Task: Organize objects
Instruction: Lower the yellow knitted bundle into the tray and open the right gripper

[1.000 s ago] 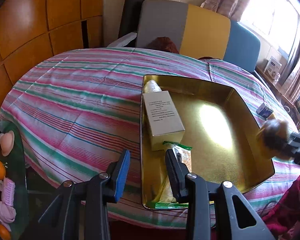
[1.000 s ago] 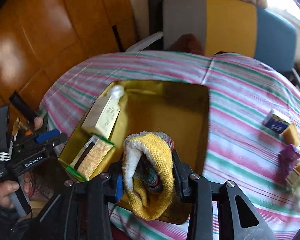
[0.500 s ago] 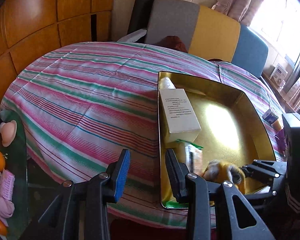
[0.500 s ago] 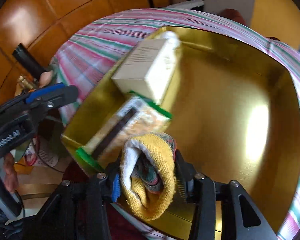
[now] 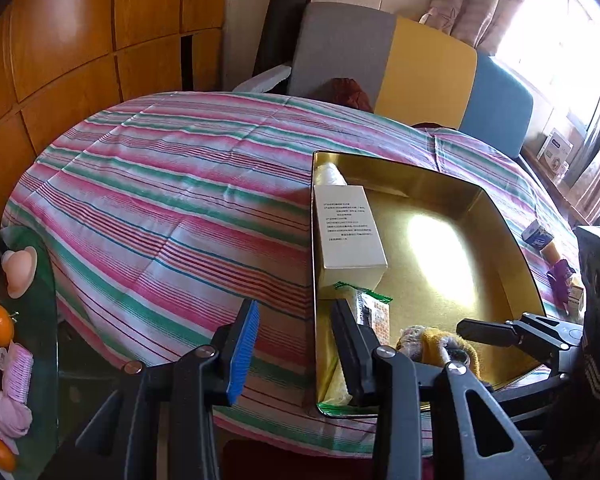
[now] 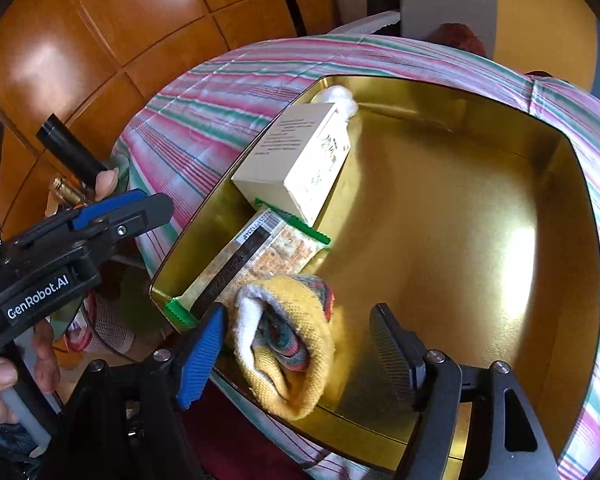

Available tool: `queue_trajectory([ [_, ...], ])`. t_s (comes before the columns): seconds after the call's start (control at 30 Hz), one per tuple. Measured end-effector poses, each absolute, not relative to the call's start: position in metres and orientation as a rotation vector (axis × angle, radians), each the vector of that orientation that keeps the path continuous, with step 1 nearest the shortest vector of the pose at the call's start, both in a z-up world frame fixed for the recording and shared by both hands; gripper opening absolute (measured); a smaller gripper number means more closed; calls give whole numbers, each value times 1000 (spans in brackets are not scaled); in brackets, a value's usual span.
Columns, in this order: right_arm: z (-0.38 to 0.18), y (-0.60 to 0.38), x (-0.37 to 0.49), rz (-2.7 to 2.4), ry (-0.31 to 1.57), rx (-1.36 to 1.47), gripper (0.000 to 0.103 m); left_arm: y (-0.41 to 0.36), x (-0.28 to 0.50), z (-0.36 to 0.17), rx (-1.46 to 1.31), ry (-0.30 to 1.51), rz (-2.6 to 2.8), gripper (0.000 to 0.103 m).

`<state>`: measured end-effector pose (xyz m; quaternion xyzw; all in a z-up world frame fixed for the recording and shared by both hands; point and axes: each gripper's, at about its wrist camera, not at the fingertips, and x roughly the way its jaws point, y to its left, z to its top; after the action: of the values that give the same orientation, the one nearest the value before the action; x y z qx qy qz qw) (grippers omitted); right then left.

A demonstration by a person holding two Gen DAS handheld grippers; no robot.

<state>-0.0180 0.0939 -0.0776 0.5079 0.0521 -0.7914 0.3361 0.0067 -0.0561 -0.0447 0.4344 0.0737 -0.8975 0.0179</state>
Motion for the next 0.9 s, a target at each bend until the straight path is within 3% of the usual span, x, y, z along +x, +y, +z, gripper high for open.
queue_trajectory([
  [0.3, -62, 107, -16, -2131, 96, 1269, 84, -50, 10, -35, 1323, 198, -2813, 38],
  [0.9, -38, 155, -18, -2321, 39, 1202, 91, -17, 2, -22, 1333, 98, -2882, 38],
])
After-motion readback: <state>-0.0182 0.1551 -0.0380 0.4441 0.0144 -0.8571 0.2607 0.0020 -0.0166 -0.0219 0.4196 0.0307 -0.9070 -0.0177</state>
